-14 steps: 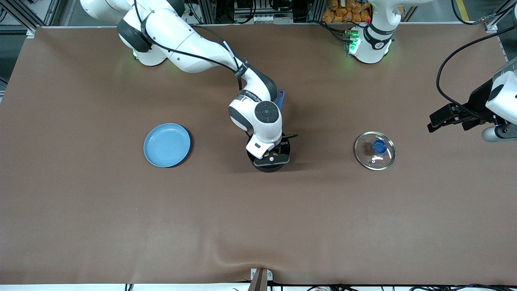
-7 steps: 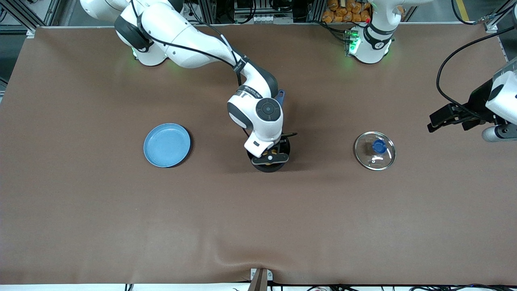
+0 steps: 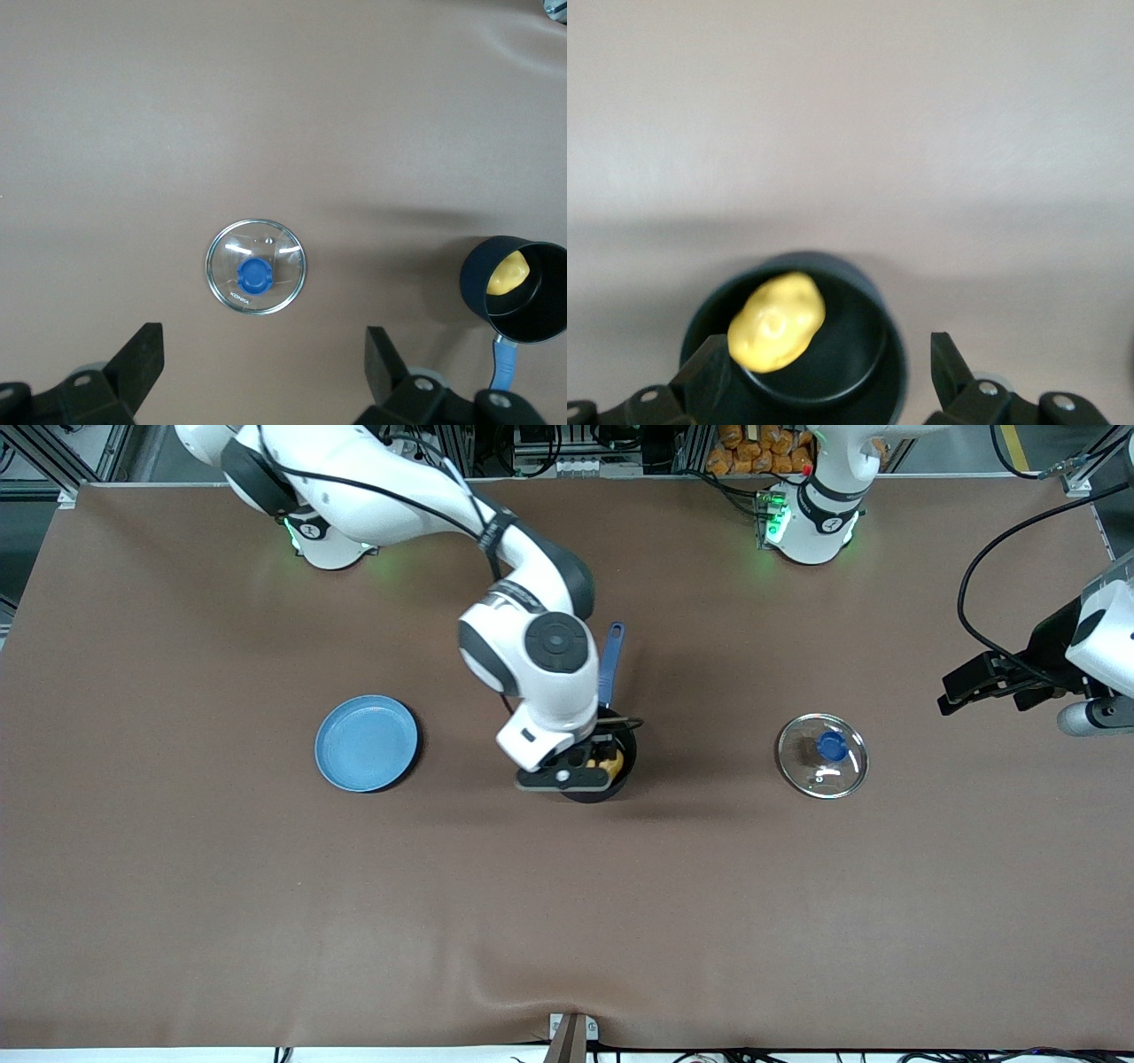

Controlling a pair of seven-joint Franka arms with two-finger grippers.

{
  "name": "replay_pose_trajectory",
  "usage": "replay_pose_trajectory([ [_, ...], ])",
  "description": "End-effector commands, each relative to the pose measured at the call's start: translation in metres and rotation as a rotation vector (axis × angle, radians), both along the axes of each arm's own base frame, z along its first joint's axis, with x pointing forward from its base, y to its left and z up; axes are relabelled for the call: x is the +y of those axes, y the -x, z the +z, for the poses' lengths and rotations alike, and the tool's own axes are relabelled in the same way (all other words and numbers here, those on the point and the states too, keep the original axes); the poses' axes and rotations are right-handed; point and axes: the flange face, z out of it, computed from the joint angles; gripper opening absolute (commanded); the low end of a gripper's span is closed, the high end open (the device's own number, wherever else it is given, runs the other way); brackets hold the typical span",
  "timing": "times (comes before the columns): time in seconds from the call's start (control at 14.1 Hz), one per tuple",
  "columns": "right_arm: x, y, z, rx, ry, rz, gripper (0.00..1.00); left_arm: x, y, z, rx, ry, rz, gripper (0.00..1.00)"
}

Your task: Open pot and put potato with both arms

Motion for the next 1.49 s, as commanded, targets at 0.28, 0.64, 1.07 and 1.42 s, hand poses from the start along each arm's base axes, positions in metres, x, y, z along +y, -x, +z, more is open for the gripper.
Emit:
replay_pose_trajectory([
  [0.28,-0.170,-0.045,0.128,0.085,0.038,-0.145,1.00,0.002,0.007,0.010,0.002,0.013,0.009,1.00],
  [0.64,-0.301,-0.055,0.186,0.152,0.048,-0.129,1.00,-0.002,0.013,0.017,0.002,0.010,0.007,1.00],
  [1.07,-0.413,-0.032,0.232,0.112,0.038,-0.087,1.00,-0.003,0.022,0.026,0.004,0.010,0.004,1.00],
  [1.42,-0.444,0.051,0.223,0.042,0.053,-0.115,1.00,-0.004,0.024,0.024,0.018,0.009,0.002,1.00],
])
